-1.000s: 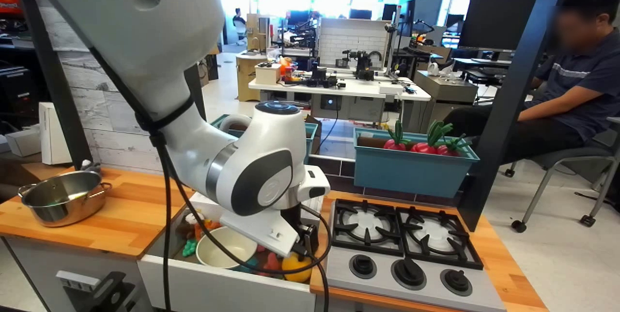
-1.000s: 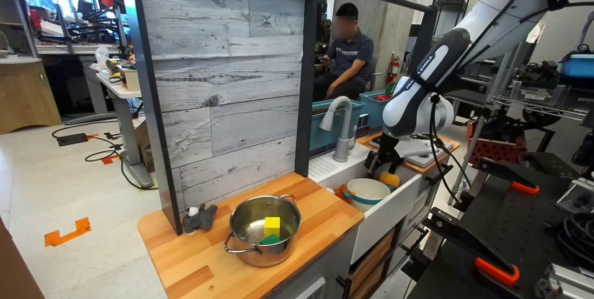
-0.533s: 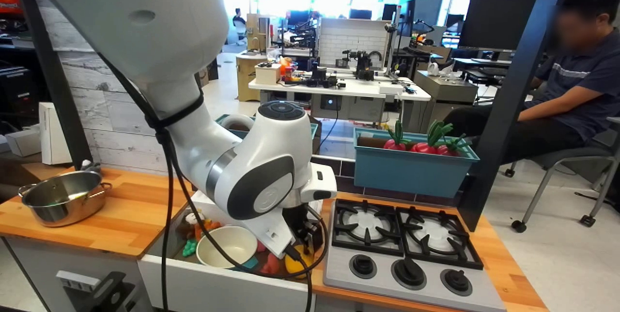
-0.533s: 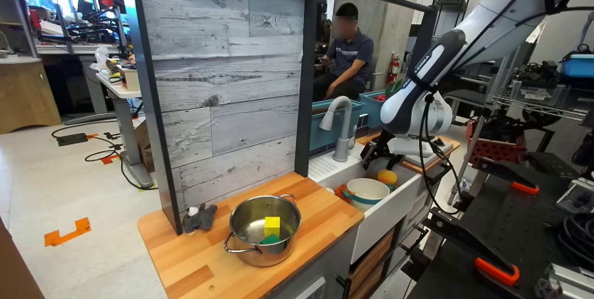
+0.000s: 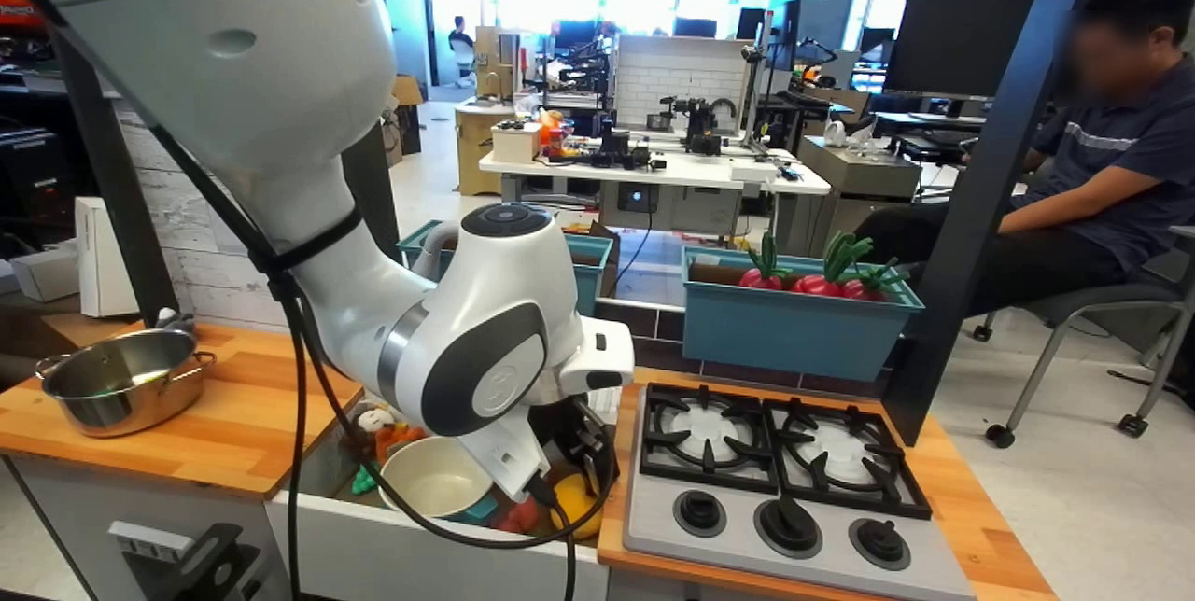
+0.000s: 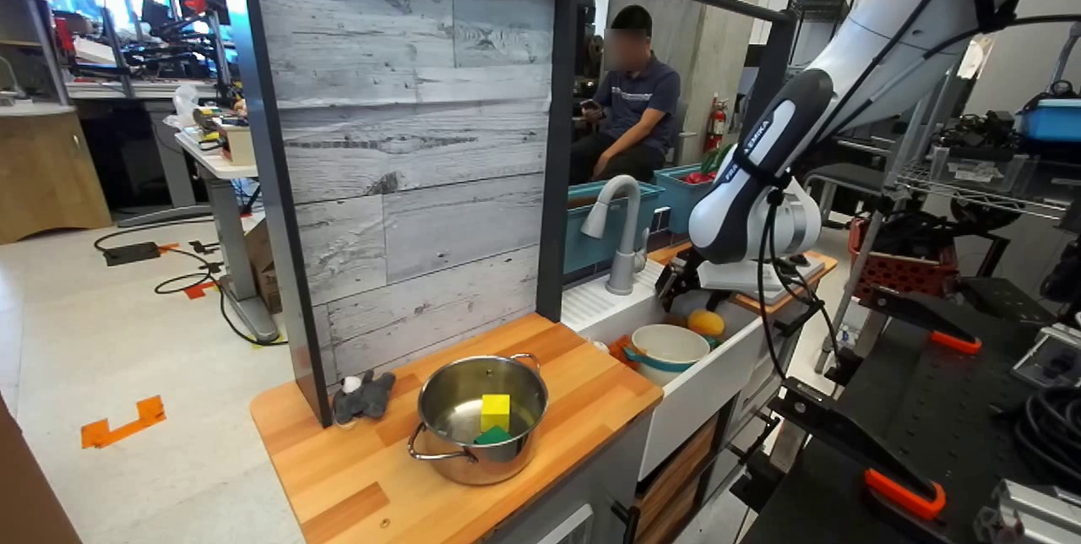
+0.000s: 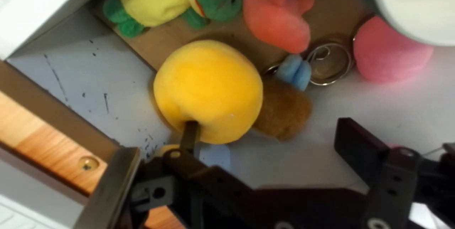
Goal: Pick up the yellow plush toy from the sink and put it inside the silver pot on the left side of the counter
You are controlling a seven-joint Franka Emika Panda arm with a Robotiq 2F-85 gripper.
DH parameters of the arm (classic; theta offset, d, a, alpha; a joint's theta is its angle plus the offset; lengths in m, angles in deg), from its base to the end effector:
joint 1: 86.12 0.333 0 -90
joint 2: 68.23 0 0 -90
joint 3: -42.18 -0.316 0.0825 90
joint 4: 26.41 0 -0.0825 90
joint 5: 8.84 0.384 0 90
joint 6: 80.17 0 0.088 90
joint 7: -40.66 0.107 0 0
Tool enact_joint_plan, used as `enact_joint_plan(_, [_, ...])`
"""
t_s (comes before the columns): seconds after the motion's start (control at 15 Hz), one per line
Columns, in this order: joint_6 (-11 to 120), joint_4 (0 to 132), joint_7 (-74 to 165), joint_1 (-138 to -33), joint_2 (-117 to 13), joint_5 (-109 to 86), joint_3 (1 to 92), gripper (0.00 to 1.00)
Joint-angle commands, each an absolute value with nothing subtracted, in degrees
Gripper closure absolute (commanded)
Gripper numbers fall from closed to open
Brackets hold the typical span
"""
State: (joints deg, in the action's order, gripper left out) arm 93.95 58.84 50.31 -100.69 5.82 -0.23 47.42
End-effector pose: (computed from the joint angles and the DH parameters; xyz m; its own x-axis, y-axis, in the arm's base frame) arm 0.6133 -0.2247 -0.0675 0.8032 -0.5325 0.2669 -0.5500 -0.8351 -0.0109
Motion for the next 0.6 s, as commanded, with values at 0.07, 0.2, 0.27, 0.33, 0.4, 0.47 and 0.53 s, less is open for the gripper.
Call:
enact_joint_plan(0.07, [96.01,54.10,58.75,-95.20,10.08,3.31,55.33,0.43])
enact_joint_plan(0.2, [95.45,53.80,61.72,-93.41,10.51,4.12,57.60,0.58])
enact_joint_plan(0.27, [95.24,53.66,63.00,-92.68,10.73,4.48,58.48,0.66])
enact_joint_plan(0.33, [95.00,53.36,64.04,-92.12,10.97,4.78,59.23,0.75])
enact_joint_plan(0.4, [94.74,53.16,64.89,-91.66,11.26,4.91,59.88,0.81])
enact_joint_plan(0.47, [94.37,52.98,65.65,-91.25,11.51,4.90,60.46,0.90])
enact_joint_plan(0.53, [94.12,52.71,66.31,-90.91,11.82,4.88,60.99,0.97])
